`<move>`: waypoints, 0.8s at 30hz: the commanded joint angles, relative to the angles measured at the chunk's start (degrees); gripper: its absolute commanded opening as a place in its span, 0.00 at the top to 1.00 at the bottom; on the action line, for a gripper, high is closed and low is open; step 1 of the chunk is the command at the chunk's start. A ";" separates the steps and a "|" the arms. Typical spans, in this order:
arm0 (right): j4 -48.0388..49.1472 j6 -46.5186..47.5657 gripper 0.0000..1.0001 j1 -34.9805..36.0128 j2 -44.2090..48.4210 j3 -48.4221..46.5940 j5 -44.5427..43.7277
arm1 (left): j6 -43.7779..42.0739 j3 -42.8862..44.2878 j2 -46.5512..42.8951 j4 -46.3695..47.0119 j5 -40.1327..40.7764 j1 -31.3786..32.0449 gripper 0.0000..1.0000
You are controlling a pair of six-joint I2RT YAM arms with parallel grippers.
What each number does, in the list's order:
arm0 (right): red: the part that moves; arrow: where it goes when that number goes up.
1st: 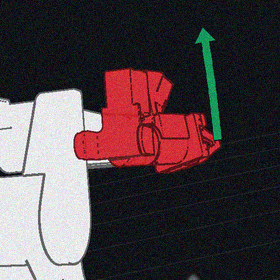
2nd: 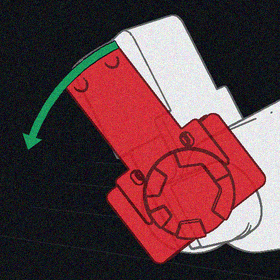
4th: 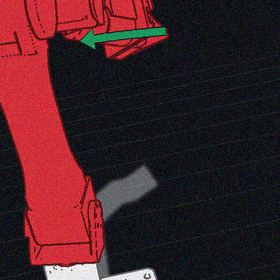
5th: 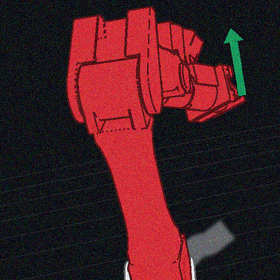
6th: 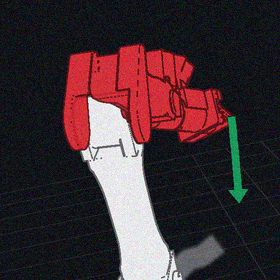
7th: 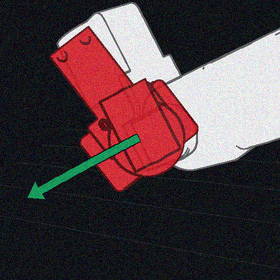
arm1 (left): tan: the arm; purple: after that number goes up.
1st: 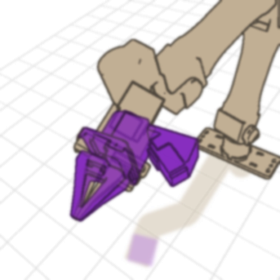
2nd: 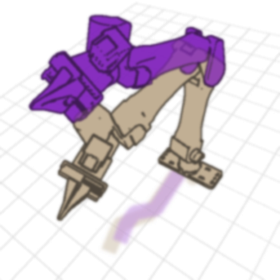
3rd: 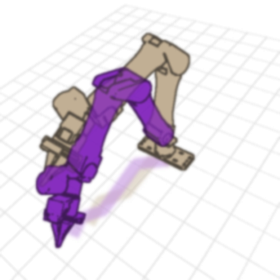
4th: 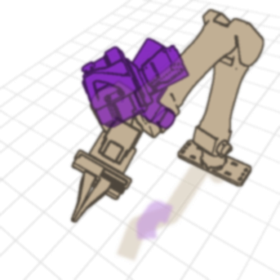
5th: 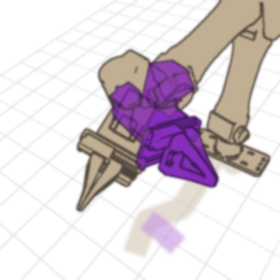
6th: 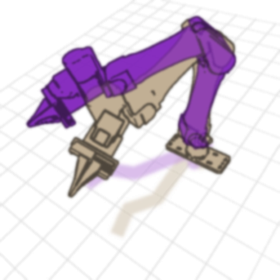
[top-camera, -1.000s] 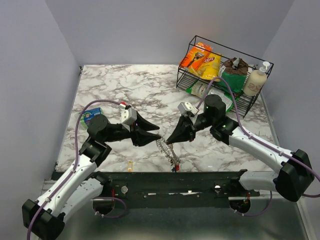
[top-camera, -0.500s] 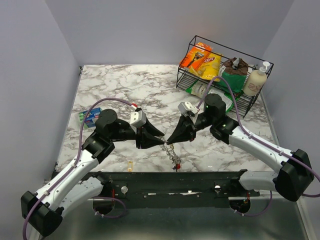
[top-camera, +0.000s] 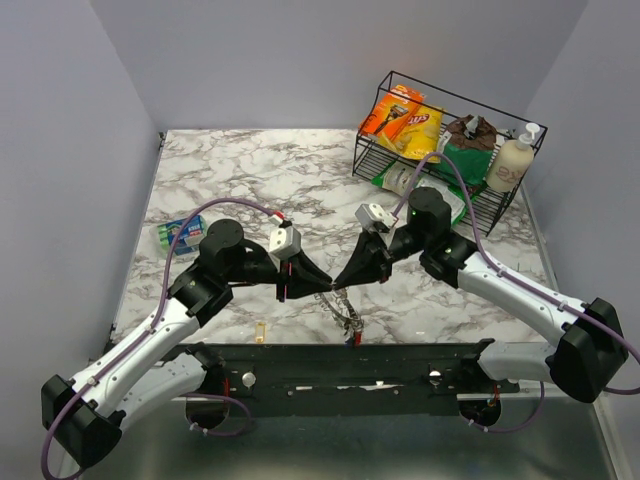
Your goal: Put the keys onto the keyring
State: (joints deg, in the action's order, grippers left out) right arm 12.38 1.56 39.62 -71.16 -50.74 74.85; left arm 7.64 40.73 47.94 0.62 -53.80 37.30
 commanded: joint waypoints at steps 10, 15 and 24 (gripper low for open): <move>0.80 0.02 0.97 -0.24 0.49 -2.43 0.12 | -1.84 2.95 1.63 -2.56 4.75 1.20 1.00; 0.71 0.02 0.90 -0.24 0.84 -0.94 -1.46 | -1.23 1.37 -1.44 0.51 9.76 1.20 1.00; 0.71 0.20 0.91 -0.24 1.19 5.73 -9.01 | 3.60 -4.86 -2.42 6.39 18.37 1.28 1.00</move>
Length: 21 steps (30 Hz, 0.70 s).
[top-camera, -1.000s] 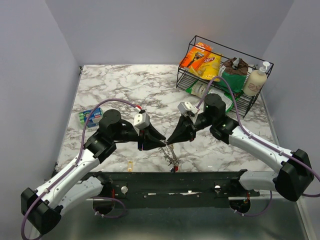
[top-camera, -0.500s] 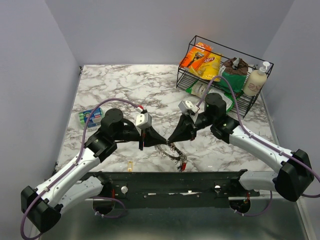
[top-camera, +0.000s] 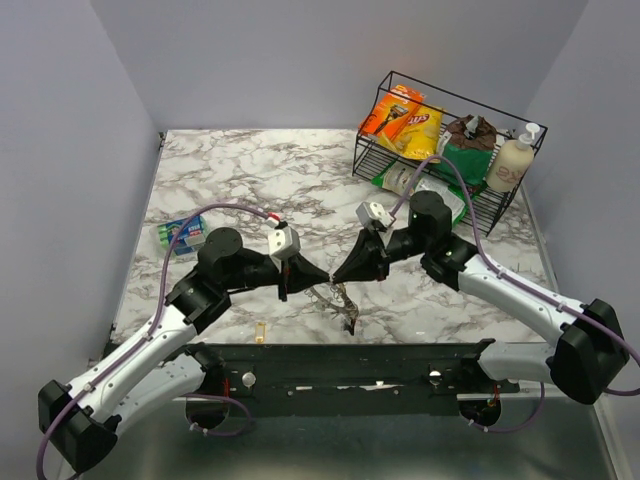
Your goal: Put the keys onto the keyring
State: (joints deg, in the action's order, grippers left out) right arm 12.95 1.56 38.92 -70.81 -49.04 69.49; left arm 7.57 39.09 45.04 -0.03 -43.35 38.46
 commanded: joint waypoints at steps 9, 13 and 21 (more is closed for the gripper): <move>12.71 -7.63 0.96 0.46 0.67 16.16 -12.45 | 8.25 -12.37 5.40 20.93 13.30 0.04 1.00; 12.71 -7.54 0.95 0.46 -0.73 16.95 -13.86 | 8.42 -13.69 7.96 24.02 11.80 0.04 1.00; 13.50 -7.80 0.91 0.46 -2.23 18.36 -13.77 | 8.69 -16.59 11.13 27.45 11.89 0.13 1.00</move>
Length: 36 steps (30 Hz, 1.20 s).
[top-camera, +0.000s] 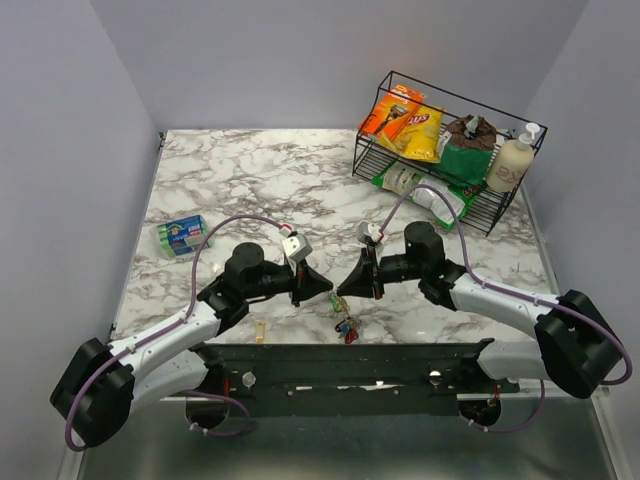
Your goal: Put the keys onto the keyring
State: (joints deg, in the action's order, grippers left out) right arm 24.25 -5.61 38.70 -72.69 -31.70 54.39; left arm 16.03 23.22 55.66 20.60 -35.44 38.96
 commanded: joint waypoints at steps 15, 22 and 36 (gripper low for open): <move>-0.87 0.51 0.69 0.68 0.08 1.03 -0.25 | -1.97 0.24 1.38 3.84 5.03 -0.46 1.00; -2.89 1.21 0.81 0.68 2.02 1.12 -2.18 | -3.02 0.77 1.03 2.43 5.38 -0.46 1.00; -2.54 0.95 0.99 0.68 3.25 1.82 -2.80 | -4.08 1.21 0.86 1.02 6.52 -0.46 1.00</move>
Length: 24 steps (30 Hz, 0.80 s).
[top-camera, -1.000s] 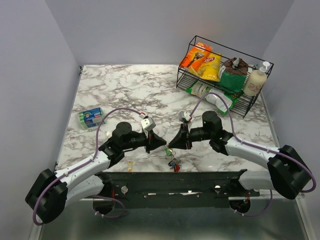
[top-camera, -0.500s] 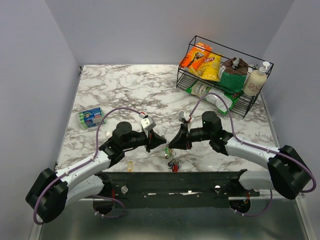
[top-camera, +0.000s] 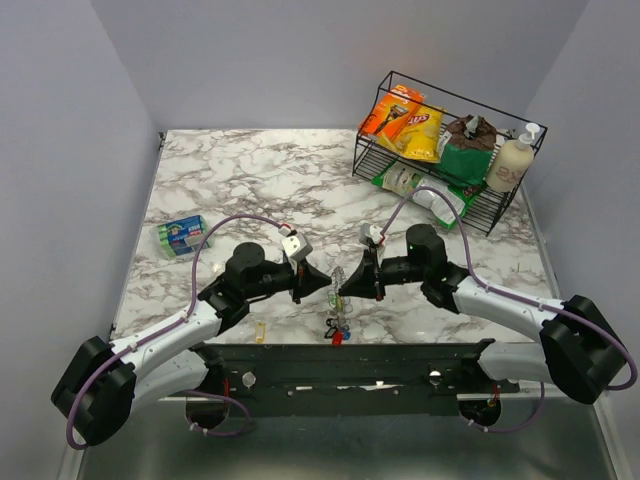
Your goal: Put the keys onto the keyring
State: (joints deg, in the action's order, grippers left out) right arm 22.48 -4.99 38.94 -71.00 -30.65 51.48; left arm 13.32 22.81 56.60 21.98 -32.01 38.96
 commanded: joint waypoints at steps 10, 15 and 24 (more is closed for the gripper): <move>-1.47 1.13 0.99 0.44 2.01 1.21 -1.30 | -0.75 1.71 -0.52 -2.37 5.46 -0.46 1.00; -0.95 0.95 0.99 0.44 3.15 1.04 -1.12 | -0.40 2.33 0.26 -5.27 7.13 -0.46 1.00; -0.33 0.42 0.99 0.44 3.33 -0.90 1.42 | 0.74 1.80 -4.73 -6.86 12.94 -0.46 0.53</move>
State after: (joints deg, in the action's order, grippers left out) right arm 22.02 -4.45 38.94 -69.25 -30.28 49.41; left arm 14.26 24.01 55.70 16.97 -26.57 39.20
